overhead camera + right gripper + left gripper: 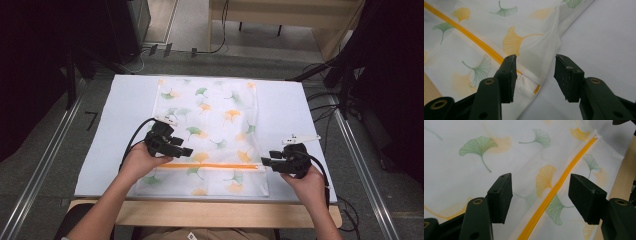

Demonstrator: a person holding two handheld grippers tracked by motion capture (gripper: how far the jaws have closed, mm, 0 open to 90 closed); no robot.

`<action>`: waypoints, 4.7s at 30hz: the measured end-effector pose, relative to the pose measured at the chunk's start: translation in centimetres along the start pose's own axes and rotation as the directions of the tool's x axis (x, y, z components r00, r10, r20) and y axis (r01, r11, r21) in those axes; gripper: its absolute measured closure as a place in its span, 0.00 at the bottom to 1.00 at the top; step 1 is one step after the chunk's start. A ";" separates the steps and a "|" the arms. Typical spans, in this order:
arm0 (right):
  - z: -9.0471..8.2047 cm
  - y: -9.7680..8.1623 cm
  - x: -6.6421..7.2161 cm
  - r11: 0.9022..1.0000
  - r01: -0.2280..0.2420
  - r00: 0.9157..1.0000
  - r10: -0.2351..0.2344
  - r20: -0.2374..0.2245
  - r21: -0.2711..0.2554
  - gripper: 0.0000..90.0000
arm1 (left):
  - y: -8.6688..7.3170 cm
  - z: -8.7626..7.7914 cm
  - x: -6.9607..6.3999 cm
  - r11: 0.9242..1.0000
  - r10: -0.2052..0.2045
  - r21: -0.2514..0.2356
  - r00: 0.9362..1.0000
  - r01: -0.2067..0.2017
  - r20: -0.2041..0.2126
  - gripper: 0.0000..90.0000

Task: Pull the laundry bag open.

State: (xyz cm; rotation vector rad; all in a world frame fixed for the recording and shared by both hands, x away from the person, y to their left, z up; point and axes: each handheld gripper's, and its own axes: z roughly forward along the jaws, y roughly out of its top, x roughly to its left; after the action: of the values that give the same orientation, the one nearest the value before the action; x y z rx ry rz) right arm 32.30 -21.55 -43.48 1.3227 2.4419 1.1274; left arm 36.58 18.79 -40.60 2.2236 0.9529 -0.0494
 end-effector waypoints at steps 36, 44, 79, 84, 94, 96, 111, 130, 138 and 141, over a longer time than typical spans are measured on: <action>3.0 -1.1 0.9 0.991 -0.047 0.997 0.053 -0.049 0.125 1.00 | 1.2 2.7 -1.6 0.998 0.067 0.011 0.998 -0.067 0.010 0.43; 2.9 -0.7 1.6 0.995 -0.036 0.997 0.042 -0.060 0.095 1.00 | 1.0 3.0 -1.6 0.998 0.056 0.008 0.998 -0.057 0.021 0.42; 3.5 -1.5 1.5 0.990 0.075 0.995 -0.083 0.062 0.120 0.85 | 1.4 4.3 -3.1 0.998 0.058 -0.019 0.997 -0.057 0.055 0.40; 3.6 -1.3 1.3 0.990 0.047 0.998 -0.050 0.024 0.133 0.94 | 1.3 4.9 -3.6 0.997 0.078 -0.011 0.992 -0.077 0.096 0.55; 3.3 -0.6 1.0 0.990 0.024 1.000 -0.023 -0.008 0.139 0.94 | 1.3 6.1 -5.1 0.992 0.125 -0.016 0.987 -0.125 0.096 0.59; 3.2 -0.5 1.0 0.991 0.026 1.000 -0.025 -0.011 0.134 0.94 | 1.3 6.3 -5.3 0.992 0.127 -0.013 0.986 -0.126 0.105 0.58; 1.7 0.3 1.3 0.998 0.011 0.999 -0.008 -0.042 0.064 0.94 | 2.2 8.6 -7.8 0.988 0.157 -0.014 0.973 -0.157 0.169 0.63; 0.9 0.7 2.1 0.998 0.056 0.996 -0.055 -0.068 0.017 0.94 | 3.5 11.2 -9.6 0.980 0.198 -0.011 0.962 -0.200 0.189 0.75; 0.7 0.8 2.6 0.997 0.081 0.991 -0.081 -0.103 -0.003 0.94 | 3.8 12.0 -9.9 0.981 0.189 -0.003 0.963 -0.192 0.192 0.74; 0.8 0.9 2.7 0.996 0.090 0.990 -0.090 -0.109 -0.004 0.94 | 3.8 12.1 -9.9 0.981 0.191 -0.006 0.962 -0.194 0.196 0.75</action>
State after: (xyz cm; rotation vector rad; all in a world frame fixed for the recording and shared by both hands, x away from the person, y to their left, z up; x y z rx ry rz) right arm 31.60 -18.74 -42.87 1.1668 2.5507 1.2057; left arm 34.63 3.26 -44.52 2.2648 0.6289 -0.1829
